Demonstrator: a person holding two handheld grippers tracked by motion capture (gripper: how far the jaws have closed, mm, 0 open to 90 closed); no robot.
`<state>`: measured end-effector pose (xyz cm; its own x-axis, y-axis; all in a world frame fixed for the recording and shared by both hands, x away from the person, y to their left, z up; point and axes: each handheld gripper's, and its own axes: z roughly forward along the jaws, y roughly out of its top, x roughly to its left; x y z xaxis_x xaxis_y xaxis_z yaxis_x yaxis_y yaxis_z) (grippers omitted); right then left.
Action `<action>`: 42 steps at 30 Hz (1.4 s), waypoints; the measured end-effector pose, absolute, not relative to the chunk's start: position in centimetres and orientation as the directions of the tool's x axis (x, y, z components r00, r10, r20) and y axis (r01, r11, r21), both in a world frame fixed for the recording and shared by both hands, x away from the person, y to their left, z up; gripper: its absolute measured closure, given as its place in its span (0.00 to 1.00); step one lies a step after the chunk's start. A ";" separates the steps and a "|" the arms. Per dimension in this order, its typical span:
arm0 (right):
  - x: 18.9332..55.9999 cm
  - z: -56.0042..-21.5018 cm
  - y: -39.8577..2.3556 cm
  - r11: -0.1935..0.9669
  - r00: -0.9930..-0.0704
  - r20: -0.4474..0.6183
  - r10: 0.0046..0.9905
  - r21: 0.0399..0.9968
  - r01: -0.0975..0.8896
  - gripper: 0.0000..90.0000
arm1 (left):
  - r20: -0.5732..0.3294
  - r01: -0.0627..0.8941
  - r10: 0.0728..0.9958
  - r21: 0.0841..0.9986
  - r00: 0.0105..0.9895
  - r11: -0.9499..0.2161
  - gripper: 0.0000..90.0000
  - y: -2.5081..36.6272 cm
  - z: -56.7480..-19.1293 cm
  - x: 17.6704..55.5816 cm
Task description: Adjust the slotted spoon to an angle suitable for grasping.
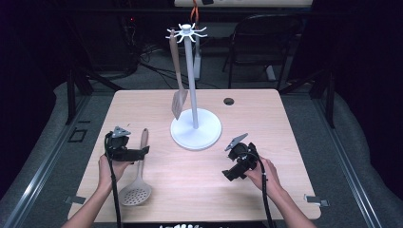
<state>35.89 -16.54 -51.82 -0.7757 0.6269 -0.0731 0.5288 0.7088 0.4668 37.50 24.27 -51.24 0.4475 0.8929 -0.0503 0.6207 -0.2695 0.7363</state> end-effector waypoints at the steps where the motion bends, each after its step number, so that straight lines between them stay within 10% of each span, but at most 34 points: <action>1: 35.9 -51.8 -16.6 0.709 -0.776 -0.071 0.626 0.467 0.529 0.02 | -0.049 0.623 0.895 0.734 0.444 -0.269 0.05 24.3 -51.3 37.5; 16: 35.8 -51.9 -16.6 0.705 -0.777 -0.067 0.626 0.474 0.527 0.03 | -0.065 0.717 0.928 0.656 0.366 -0.237 0.08 24.7 -53.1 38.7; 36: 35.6 -51.8 -16.3 0.708 -0.778 -0.073 0.624 0.476 0.523 0.03 | -0.029 0.760 0.906 0.555 0.423 -0.337 0.65 23.8 -55.7 39.3; 42: 35.7 -51.9 -16.4 0.707 -0.778 -0.070 0.625 0.474 0.525 0.03 | -0.051 0.778 0.906 0.533 0.421 -0.332 0.68 23.9 -56.0 39.5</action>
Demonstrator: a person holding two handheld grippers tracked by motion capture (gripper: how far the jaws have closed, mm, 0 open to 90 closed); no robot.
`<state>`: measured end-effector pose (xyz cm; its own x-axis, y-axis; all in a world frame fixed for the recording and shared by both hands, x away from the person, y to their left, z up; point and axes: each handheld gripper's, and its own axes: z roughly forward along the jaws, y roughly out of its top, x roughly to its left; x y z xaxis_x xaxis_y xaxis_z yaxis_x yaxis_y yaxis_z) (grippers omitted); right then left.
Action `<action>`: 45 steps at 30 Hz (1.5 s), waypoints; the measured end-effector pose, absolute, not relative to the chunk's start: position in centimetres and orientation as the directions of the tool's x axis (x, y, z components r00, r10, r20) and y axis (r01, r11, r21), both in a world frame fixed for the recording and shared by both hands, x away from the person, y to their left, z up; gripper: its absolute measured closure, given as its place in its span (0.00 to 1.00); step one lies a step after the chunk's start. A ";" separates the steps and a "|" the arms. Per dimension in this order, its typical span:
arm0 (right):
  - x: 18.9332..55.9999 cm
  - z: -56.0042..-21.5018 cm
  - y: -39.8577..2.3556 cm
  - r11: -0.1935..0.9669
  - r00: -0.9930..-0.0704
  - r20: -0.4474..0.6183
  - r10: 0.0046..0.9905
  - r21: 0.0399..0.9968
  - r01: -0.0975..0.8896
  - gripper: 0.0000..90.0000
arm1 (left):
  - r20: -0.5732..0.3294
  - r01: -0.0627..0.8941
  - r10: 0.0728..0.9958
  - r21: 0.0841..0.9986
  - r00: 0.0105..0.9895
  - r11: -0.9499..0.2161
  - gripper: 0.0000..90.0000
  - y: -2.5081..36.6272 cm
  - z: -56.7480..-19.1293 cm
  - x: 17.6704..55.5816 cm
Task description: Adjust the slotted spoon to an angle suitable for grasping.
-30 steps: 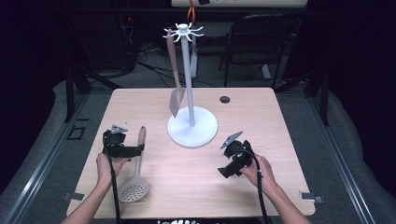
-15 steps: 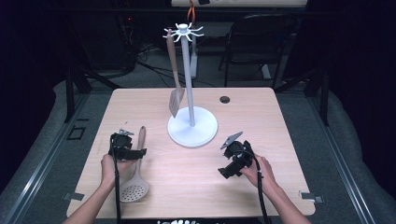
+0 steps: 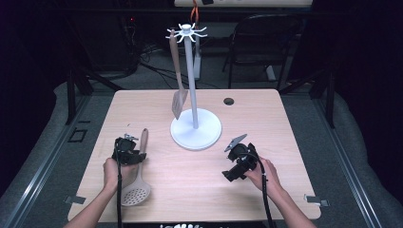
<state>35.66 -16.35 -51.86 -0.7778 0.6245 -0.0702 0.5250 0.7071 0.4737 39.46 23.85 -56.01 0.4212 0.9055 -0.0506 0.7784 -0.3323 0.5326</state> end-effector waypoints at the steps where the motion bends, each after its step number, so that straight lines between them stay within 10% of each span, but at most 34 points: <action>1: 35.7 -51.9 -16.4 0.709 -0.779 -0.070 0.623 0.471 0.525 0.03 | -0.048 0.784 0.907 0.524 0.418 -0.334 0.68 23.8 -56.1 39.5; 45: 35.8 -51.8 -16.5 0.720 -0.781 -0.084 0.618 0.459 0.521 0.04 | -0.108 0.769 0.824 0.443 0.556 -0.461 0.74 25.6 -55.4 38.9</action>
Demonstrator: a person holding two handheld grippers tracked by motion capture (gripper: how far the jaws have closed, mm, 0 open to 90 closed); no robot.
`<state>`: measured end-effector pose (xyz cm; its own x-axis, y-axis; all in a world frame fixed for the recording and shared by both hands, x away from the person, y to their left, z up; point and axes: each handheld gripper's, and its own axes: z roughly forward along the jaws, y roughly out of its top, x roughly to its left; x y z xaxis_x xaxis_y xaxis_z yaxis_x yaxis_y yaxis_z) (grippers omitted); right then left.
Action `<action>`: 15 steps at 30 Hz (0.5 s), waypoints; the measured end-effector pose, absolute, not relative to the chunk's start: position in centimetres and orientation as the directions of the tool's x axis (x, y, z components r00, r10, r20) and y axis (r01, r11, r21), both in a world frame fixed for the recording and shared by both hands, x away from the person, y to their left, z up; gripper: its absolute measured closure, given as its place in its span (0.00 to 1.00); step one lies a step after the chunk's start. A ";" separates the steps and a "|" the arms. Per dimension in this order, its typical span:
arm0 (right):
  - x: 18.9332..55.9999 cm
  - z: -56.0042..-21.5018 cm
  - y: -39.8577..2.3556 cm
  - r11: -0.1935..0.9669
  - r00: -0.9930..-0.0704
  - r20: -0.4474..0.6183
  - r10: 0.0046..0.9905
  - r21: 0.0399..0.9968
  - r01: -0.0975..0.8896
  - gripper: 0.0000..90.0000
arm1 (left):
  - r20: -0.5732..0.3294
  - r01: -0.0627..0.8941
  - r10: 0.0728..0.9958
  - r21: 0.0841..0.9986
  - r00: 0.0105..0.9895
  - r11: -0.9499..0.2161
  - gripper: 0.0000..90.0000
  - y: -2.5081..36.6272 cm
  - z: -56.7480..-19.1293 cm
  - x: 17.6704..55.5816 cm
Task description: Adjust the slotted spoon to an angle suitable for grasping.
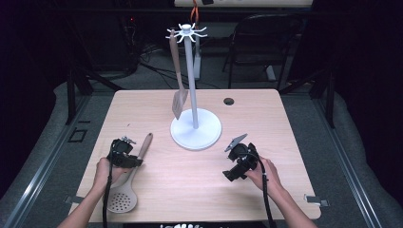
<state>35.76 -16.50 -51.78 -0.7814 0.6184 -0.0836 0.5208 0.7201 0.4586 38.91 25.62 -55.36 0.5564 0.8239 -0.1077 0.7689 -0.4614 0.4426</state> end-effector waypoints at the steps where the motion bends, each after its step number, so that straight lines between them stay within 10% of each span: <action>1: 35.8 -51.8 -16.5 0.718 -0.781 -0.080 0.619 0.461 0.522 0.04 | -0.119 0.768 0.818 0.442 0.563 -0.464 0.74 25.8 -55.4 38.9; 15: 35.7 -51.9 -16.3 0.725 -0.791 -0.078 0.607 0.460 0.512 0.04 | -0.118 0.769 0.818 0.438 0.563 -0.466 0.70 25.6 -55.6 39.3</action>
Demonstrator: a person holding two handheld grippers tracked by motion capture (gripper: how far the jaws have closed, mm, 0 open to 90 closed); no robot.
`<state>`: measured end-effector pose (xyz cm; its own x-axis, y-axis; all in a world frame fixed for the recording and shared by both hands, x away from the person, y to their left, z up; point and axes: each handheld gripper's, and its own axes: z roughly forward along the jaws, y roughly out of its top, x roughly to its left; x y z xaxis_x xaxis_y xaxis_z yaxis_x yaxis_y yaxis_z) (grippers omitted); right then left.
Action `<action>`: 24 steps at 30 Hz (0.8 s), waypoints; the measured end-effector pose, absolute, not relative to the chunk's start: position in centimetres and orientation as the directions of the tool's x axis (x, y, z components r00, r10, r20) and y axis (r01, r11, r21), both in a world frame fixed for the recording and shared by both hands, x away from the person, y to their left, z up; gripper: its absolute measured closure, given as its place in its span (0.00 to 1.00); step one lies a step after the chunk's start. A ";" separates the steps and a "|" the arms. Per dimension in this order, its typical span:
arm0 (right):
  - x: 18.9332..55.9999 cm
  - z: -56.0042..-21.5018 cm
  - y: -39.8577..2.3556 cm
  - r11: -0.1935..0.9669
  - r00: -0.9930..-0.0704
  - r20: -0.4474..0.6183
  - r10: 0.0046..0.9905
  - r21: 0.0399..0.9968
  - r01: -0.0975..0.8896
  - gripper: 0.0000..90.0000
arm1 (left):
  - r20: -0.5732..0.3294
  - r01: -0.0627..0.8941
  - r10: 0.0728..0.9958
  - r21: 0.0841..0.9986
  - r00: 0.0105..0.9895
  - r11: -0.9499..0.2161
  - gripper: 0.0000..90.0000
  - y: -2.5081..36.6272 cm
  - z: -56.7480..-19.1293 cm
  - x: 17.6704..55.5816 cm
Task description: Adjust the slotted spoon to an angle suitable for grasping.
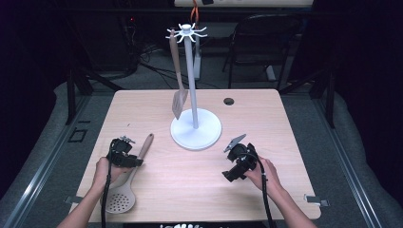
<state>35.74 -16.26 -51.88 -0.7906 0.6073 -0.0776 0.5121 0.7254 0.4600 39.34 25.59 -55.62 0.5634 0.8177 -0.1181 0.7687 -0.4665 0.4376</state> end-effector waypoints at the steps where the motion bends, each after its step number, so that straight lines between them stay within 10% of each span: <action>1: 35.7 -51.9 -16.3 0.721 -0.788 -0.077 0.611 0.466 0.514 0.04 | -0.100 0.761 0.815 0.438 0.570 -0.479 0.72 25.4 -55.6 39.3; 12: 35.7 -51.9 -16.4 0.721 -0.786 -0.074 0.613 0.460 0.518 0.04 | -0.081 0.700 0.740 0.408 0.668 -0.587 0.73 25.0 -55.4 39.6; 24: 35.7 -51.9 -16.2 0.732 -0.794 -0.081 0.603 0.453 0.510 0.04 | -0.080 0.790 0.832 0.374 0.549 -0.486 0.57 24.2 -54.9 39.7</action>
